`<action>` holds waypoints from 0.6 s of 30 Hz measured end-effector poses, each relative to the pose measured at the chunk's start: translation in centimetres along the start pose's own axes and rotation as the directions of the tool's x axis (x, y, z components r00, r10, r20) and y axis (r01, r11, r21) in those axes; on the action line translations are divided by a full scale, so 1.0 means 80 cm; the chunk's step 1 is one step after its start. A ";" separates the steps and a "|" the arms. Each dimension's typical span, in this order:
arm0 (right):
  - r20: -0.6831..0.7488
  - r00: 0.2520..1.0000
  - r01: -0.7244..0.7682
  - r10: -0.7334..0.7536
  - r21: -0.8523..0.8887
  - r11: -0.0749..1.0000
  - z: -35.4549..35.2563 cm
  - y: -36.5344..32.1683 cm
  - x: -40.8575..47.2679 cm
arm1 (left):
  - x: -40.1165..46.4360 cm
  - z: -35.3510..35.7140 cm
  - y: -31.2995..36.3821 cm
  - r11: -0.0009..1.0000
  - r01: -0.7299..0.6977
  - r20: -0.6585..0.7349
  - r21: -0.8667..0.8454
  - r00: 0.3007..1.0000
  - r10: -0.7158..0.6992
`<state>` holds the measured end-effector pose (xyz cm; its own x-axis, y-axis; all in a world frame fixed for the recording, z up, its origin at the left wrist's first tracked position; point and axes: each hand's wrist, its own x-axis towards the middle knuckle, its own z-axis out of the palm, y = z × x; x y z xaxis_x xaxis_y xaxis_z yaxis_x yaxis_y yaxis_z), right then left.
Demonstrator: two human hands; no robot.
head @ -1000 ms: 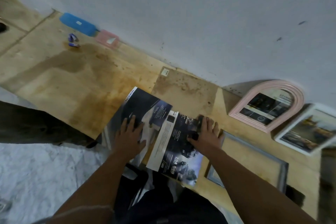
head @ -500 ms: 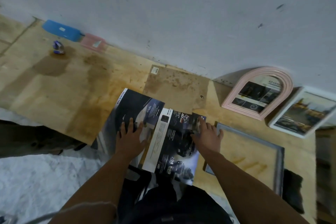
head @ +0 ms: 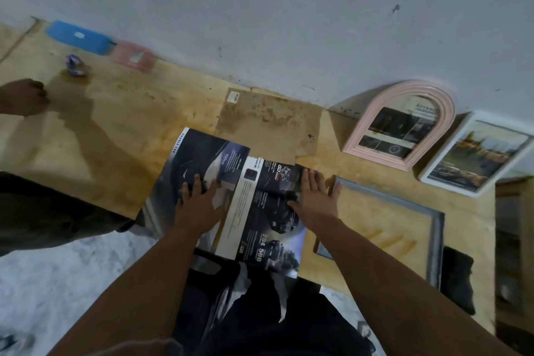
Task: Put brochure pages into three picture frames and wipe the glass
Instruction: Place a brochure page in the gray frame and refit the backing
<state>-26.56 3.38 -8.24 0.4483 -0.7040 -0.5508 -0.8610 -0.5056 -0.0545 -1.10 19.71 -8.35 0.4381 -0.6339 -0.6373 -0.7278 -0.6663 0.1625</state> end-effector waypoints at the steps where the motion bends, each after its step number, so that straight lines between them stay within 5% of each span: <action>1: -0.030 1.000 0.007 -0.007 -0.013 1.000 0.002 0.000 -0.003 | 0.001 0.001 0.000 1.000 -0.003 0.001 -0.005 1.000 0.003; 6: -0.203 0.979 0.021 -0.005 0.079 0.997 -0.007 0.011 -0.017 | 0.001 -0.007 0.004 1.000 0.008 0.033 -0.031 0.999 -0.007; 9: -0.261 0.964 0.072 0.038 0.398 0.915 -0.019 0.021 -0.027 | 0.002 -0.010 0.002 0.999 -0.008 0.037 -0.040 0.999 0.010; 12: -0.147 0.983 0.053 0.113 0.807 0.588 -0.032 0.036 -0.036 | 0.000 -0.014 -0.001 0.998 -0.031 0.032 -0.057 0.999 0.033; 14: -0.007 0.986 -0.034 0.166 0.970 0.242 -0.040 0.053 -0.042 | -0.003 -0.017 0.001 0.998 -0.024 -0.004 -0.057 1.000 0.024; 16: 0.154 0.975 -0.135 0.158 0.983 -0.128 -0.045 0.075 -0.050 | -0.007 -0.018 0.006 0.997 -0.041 -0.143 -0.061 0.989 0.032; 18: 0.216 0.969 -0.163 0.123 0.926 -0.341 -0.044 0.102 -0.058 | -0.016 -0.019 0.021 0.981 -0.120 -0.305 -0.150 0.950 0.069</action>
<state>-34.82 0.73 -3.20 0.2761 -0.6364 -0.7202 -0.0021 0.7490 -0.6626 -2.08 18.84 -6.14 0.5263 -0.7681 -0.3647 -0.6874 -0.6368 0.3492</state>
